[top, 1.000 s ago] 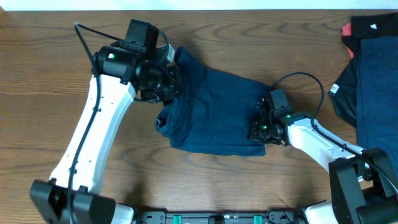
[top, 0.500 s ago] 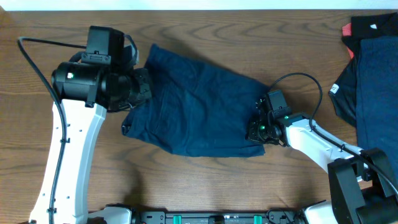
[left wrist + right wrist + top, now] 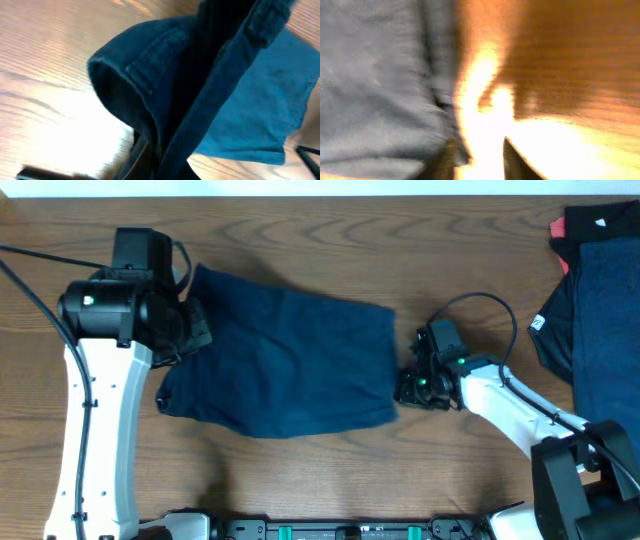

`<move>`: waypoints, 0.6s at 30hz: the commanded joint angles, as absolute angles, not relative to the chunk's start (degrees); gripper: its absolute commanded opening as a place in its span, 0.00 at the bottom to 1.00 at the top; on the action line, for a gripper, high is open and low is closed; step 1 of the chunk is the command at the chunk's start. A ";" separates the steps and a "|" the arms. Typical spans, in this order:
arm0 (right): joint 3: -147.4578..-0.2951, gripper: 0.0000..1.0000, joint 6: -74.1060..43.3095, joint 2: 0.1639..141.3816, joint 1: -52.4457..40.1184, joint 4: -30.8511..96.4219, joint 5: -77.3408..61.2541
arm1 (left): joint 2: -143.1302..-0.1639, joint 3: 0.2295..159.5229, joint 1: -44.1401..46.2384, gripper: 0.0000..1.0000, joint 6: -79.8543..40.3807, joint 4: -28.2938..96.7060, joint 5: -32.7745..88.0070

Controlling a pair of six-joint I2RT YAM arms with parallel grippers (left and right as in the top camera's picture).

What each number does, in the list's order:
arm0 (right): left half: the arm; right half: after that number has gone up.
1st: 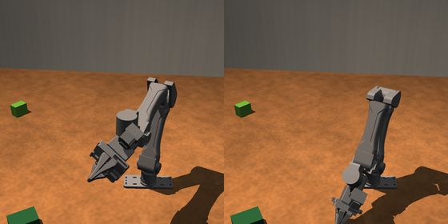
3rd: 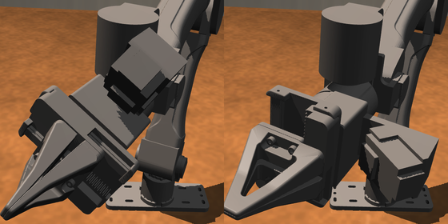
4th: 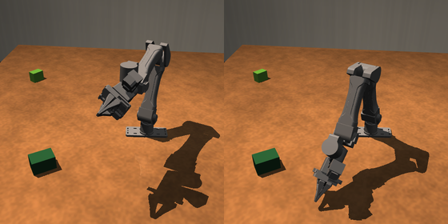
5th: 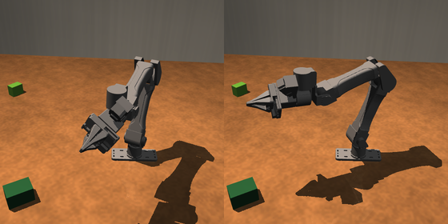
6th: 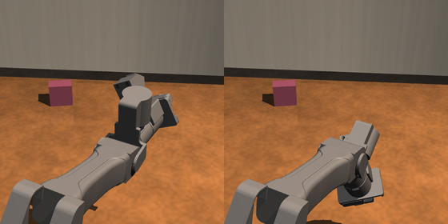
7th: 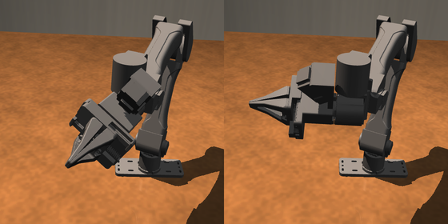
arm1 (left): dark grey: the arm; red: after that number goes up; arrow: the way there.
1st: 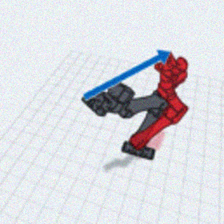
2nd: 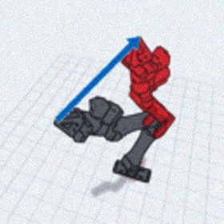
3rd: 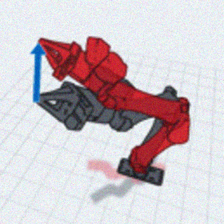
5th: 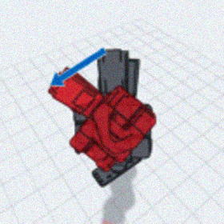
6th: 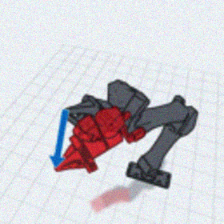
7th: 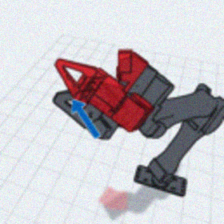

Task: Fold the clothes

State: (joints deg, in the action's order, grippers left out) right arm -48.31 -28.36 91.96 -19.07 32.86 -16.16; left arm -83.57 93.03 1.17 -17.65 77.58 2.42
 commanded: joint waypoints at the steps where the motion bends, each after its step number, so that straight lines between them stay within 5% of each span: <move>1: -54.68 0.50 -24.53 88.51 -19.35 36.34 -14.39 | -83.37 94.11 -0.38 0.06 -16.12 77.52 -0.71; 18: -63.94 0.49 -21.80 87.55 -17.69 46.15 -14.41 | -88.20 94.11 3.77 0.06 -17.34 73.63 3.38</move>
